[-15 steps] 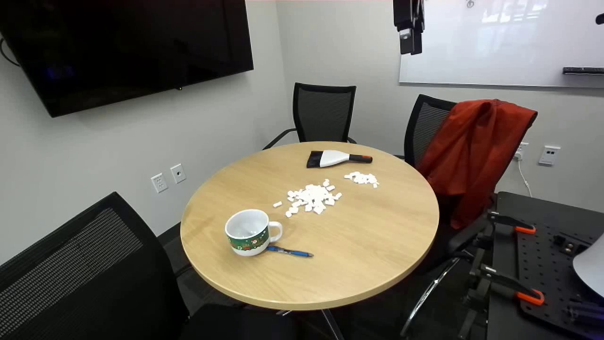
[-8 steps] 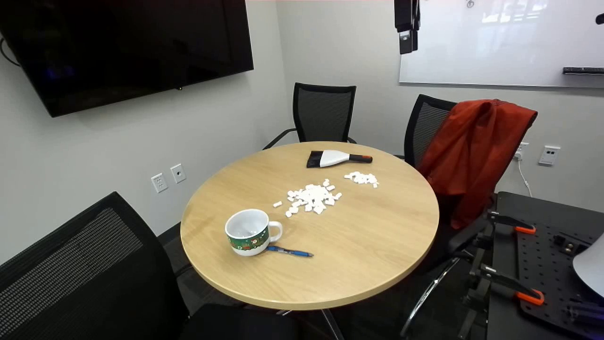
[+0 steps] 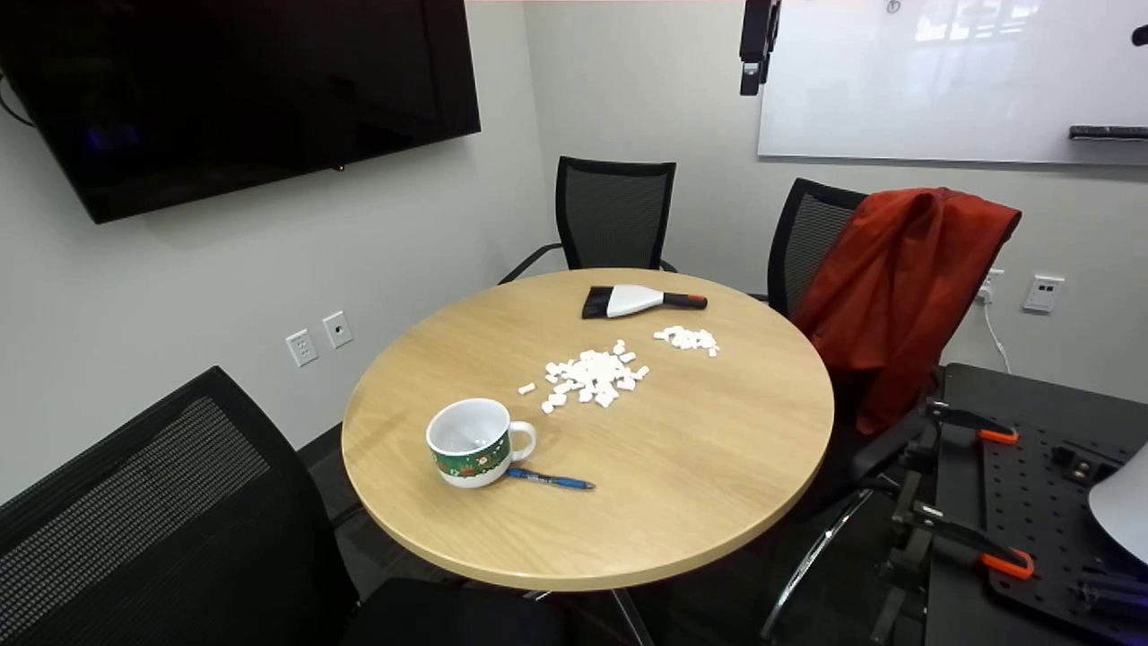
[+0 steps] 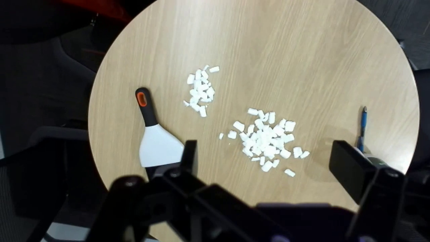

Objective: Use the brush to sweep the white objects to the right side of the table

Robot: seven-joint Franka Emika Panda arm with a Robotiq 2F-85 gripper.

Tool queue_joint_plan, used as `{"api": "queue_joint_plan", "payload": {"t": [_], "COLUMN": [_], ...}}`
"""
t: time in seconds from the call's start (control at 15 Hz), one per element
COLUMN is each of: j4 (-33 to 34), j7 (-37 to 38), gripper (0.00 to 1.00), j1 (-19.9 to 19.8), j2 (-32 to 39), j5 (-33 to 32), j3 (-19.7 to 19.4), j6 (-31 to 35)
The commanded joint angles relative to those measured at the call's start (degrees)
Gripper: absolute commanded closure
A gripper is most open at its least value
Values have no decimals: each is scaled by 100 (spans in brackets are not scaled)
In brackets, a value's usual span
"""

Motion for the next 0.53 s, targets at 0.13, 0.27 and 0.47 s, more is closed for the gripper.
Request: {"api": "queue_joint_plan", "payload": {"t": [0.13, 0.27, 0.47], "j4": [86, -91, -192], "j7": [-39, 95, -134], "gripper": [0, 0, 0], "j1": [-64, -128, -276], "j2": [70, 147, 552], "j5": [13, -214, -417], "j3": [34, 35, -133], "j6": [-19, 773, 1581]}}
